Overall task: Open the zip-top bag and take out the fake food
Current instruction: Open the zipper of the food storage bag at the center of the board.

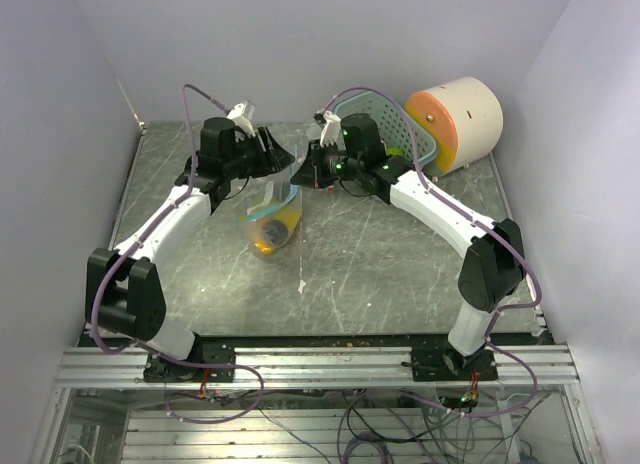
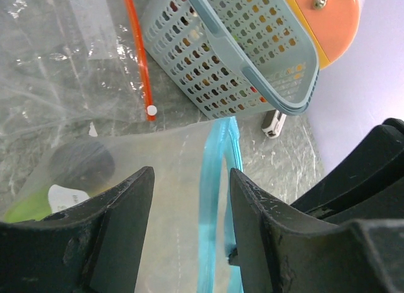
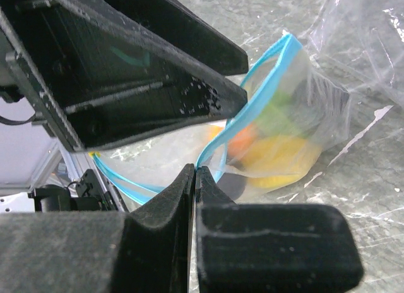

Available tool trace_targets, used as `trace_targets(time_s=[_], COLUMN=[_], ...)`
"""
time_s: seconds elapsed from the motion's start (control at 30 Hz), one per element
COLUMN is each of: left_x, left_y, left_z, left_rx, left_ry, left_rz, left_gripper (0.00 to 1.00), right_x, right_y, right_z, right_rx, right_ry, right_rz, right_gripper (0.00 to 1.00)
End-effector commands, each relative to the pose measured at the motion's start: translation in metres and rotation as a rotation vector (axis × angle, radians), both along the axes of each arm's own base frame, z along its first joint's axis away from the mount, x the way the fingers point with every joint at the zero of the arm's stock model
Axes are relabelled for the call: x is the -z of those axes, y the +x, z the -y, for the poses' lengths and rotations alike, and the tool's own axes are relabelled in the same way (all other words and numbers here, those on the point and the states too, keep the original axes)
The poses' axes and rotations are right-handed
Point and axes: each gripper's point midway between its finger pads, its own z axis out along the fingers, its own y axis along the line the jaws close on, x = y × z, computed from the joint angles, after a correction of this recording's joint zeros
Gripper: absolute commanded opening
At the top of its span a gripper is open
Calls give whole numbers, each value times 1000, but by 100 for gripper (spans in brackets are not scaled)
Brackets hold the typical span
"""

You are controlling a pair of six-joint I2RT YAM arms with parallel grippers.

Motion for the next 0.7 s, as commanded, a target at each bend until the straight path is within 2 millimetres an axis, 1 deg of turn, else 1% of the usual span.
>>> trace_targets(time_s=[0.0, 0.1, 0.33, 0.47, 0.67], left_x=[-9, 0, 24, 25, 35], left_y=[1, 0, -6, -9, -10], left_z=[17, 20, 9, 4, -2], left_rx=[29, 38, 17, 1, -18], left_ry=[46, 72, 146, 159, 186], left_rz=[34, 20, -19, -14, -30], left_gripper=[62, 62, 62, 62, 62], right_x=[-11, -14, -23, -27, -31], right_y=[-2, -1, 7, 13, 19], right_z=[-1, -1, 9, 19, 32], right_rx=[-9, -9, 18, 37, 67], right_ry=[18, 19, 30, 54, 57], right_rz=[26, 32, 49, 41, 44], right_gripper=[0, 0, 0, 0, 0])
